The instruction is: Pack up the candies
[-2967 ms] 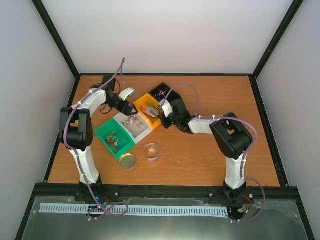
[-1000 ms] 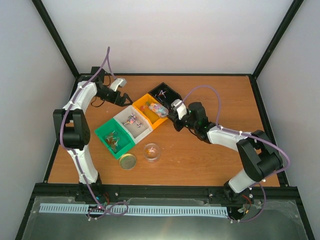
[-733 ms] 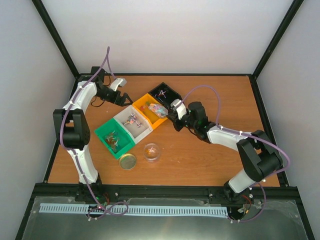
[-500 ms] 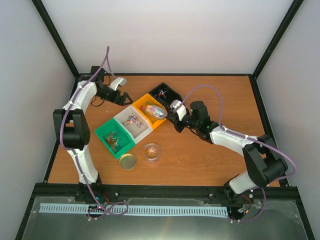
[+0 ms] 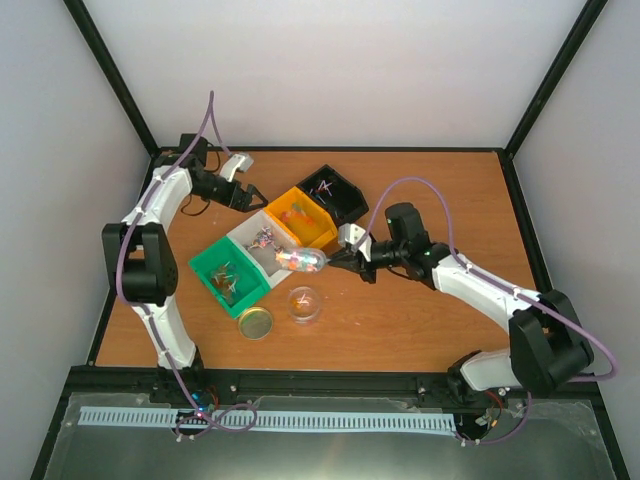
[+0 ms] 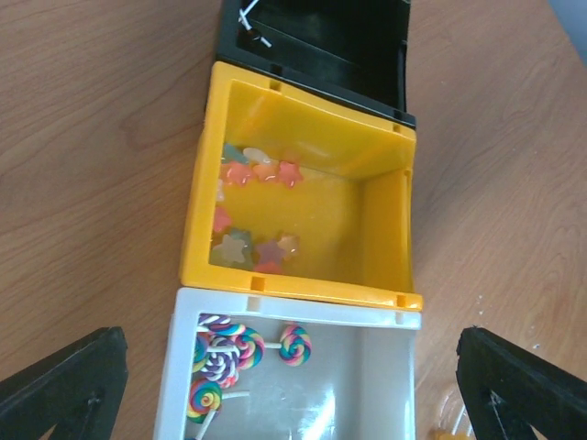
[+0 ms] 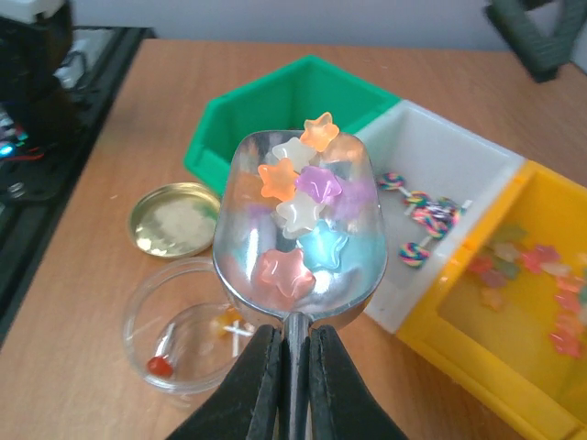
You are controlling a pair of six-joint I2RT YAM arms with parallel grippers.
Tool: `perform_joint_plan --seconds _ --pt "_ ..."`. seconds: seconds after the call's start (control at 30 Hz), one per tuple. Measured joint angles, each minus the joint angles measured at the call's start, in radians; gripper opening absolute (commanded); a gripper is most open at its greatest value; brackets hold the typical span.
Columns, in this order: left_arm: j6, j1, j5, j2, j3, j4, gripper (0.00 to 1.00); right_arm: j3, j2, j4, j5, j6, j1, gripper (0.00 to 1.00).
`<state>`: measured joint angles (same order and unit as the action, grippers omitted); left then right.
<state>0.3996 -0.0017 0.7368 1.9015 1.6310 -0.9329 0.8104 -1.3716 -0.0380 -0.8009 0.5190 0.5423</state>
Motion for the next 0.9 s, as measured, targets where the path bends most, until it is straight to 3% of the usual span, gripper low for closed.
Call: perform_joint_plan --seconds 0.43,0.9 --pt "0.001 0.0 0.064 -0.071 -0.123 0.054 1.0 0.0 0.044 -0.369 -0.125 0.31 -0.032 0.03" --pt "-0.008 0.0 0.106 -0.091 -0.145 0.094 1.0 0.093 0.046 -0.65 0.024 0.406 -0.058 0.03"
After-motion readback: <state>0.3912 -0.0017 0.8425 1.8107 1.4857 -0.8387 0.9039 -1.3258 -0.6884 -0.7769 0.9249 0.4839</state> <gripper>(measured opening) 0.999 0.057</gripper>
